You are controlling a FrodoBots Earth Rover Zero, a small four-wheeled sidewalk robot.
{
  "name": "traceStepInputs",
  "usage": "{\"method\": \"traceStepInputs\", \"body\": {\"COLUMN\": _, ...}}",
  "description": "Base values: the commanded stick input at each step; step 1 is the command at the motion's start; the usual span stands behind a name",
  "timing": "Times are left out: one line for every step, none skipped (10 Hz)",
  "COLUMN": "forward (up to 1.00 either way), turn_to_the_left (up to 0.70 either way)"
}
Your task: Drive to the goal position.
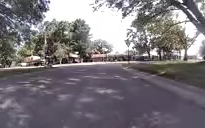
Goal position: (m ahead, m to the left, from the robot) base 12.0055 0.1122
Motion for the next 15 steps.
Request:
{"method": "traceStepInputs", "body": {"forward": 0.69, "turn_to_the_left": -0.18}}
{"method": "traceStepInputs", "body": {"forward": 0.69, "turn_to_the_left": -0.32}}
{"method": "traceStepInputs", "body": {"forward": 0.69, "turn_to_the_left": 0.03}}
{"method": "traceStepInputs", "body": {"forward": 0.69, "turn_to_the_left": 0.03}}
{"method": "traceStepInputs", "body": {"forward": 0.69, "turn_to_the_left": 0.03}}
{"method": "traceStepInputs", "body": {"forward": 0.69, "turn_to_the_left": 0.03}}
{"method": "traceStepInputs", "body": {"forward": 0.69, "turn_to_the_left": 0.03}}
{"method": "traceStepInputs", "body": {"forward": 0.69, "turn_to_the_left": 0.03}}
{"method": "traceStepInputs", "body": {"forward": 0.69, "turn_to_the_left": 0.03}}
{"method": "traceStepInputs", "body": {"forward": 0.69, "turn_to_the_left": 0.03}}
{"method": "traceStepInputs", "body": {"forward": 0.69, "turn_to_the_left": 0.03}}
{"method": "traceStepInputs", "body": {"forward": 0.69, "turn_to_the_left": 0.03}}
{"method": "traceStepInputs", "body": {"forward": 0.69, "turn_to_the_left": 0.03}}
{"method": "traceStepInputs", "body": {"forward": 0.69, "turn_to_the_left": 0.03}}
{"method": "traceStepInputs", "body": {"forward": 0.69, "turn_to_the_left": 0.03}}
